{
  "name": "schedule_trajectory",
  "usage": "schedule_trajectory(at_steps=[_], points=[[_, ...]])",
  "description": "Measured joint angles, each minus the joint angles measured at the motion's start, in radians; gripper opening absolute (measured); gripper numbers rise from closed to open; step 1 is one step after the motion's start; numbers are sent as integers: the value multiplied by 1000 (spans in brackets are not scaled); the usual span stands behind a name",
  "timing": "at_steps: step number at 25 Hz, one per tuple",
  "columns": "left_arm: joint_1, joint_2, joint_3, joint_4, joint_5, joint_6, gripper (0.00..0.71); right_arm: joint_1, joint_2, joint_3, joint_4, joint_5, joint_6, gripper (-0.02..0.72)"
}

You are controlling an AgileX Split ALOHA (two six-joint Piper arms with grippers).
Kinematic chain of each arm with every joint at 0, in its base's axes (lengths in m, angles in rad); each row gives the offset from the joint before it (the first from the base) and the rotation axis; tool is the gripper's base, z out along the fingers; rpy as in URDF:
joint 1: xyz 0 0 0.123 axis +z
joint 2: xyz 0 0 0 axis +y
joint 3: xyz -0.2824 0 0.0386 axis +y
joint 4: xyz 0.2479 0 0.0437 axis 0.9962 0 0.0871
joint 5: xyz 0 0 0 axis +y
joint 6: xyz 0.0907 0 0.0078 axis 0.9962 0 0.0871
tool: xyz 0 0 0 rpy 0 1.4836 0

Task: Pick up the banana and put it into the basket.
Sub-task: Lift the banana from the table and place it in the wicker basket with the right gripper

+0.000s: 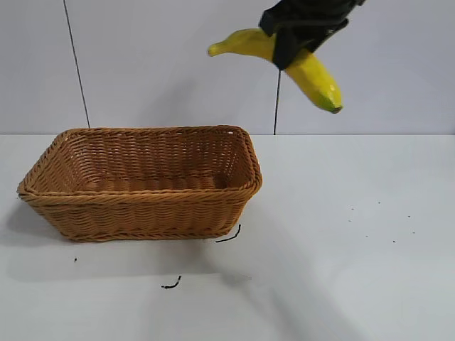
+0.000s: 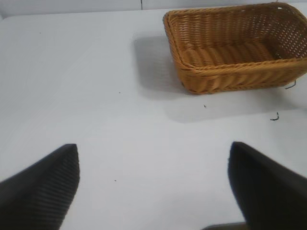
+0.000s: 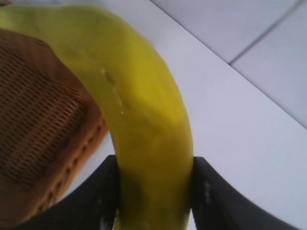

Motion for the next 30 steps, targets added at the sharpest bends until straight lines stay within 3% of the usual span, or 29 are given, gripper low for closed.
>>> schedule_trajectory(at_steps=[4, 9, 15, 21, 23, 25, 26, 30], points=[[0, 0, 0, 0, 0, 0, 635, 70, 56, 0, -23, -102, -53, 290], [0, 0, 0, 0, 0, 0, 635, 100, 130, 0, -30, -186, -73, 290], [0, 0, 0, 0, 0, 0, 635, 100, 188, 0, -33, -199, -75, 290], [0, 0, 0, 0, 0, 0, 635, 100, 187, 0, 0, -194, -75, 293], [0, 0, 0, 0, 0, 0, 635, 100, 187, 0, 14, -189, -75, 379], [0, 0, 0, 0, 0, 0, 635, 100, 185, -1, 20, -182, -67, 560], [0, 0, 0, 0, 0, 0, 635, 100, 184, -1, 21, -172, -51, 607], [0, 0, 0, 0, 0, 0, 635, 97, 139, -9, 19, -94, 89, 681]])
